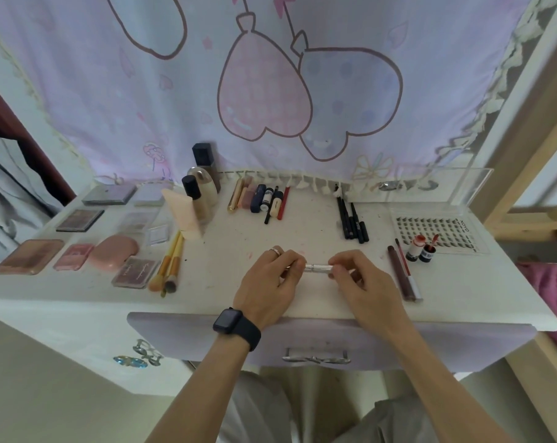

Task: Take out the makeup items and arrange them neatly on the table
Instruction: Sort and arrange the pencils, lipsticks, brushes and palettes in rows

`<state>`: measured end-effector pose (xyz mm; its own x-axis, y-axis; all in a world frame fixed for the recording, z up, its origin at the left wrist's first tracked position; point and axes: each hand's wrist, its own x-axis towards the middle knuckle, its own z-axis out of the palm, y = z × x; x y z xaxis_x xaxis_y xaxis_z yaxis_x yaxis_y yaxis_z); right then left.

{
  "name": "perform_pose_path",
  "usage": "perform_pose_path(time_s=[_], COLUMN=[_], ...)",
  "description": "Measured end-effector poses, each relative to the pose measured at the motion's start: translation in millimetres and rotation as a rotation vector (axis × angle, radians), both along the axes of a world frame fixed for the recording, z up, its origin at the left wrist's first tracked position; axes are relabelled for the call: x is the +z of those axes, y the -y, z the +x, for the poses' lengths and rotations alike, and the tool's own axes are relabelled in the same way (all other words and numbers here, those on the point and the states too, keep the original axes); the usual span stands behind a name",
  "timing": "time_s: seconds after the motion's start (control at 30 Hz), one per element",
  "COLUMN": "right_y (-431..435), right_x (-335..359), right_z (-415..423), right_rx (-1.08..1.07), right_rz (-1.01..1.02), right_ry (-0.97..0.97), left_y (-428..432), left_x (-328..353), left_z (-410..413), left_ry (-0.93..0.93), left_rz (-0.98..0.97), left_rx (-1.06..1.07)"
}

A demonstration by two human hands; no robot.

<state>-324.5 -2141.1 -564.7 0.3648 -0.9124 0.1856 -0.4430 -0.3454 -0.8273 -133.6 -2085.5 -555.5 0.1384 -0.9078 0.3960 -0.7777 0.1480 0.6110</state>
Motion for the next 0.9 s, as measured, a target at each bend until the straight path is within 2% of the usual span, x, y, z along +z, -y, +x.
perform_pose_path(time_s=[0.1,0.3,0.53,0.73,0.9], right_y=[-0.2,-2.8,-1.3,-3.2,-0.5], right_x=[1.7,3.4,0.7,0.4,0.2], right_z=[-1.8,3.6,-5.4,0.0,-5.7], right_rx=[-0.034,-0.045,-0.032,-0.050,-0.068], right_rz=[-0.020,-0.054,-0.051,-0.062,-0.017], right_ry=[0.033,-0.089,0.090,-0.028,0.101], left_y=[0.6,-0.2,1.1,1.5,3.1], left_x=[0.7,0.6,-0.8,-1.5,-4.6], left_z=[-0.5,0.6,1.7,0.2,1.6], left_ry=[-0.010,-0.021,-0.029,-0.054,-0.070], left_rz=[0.011,0.007,0.003,-0.010,-0.018], left_rx=[0.015,0.021,0.048,0.047,0.062])
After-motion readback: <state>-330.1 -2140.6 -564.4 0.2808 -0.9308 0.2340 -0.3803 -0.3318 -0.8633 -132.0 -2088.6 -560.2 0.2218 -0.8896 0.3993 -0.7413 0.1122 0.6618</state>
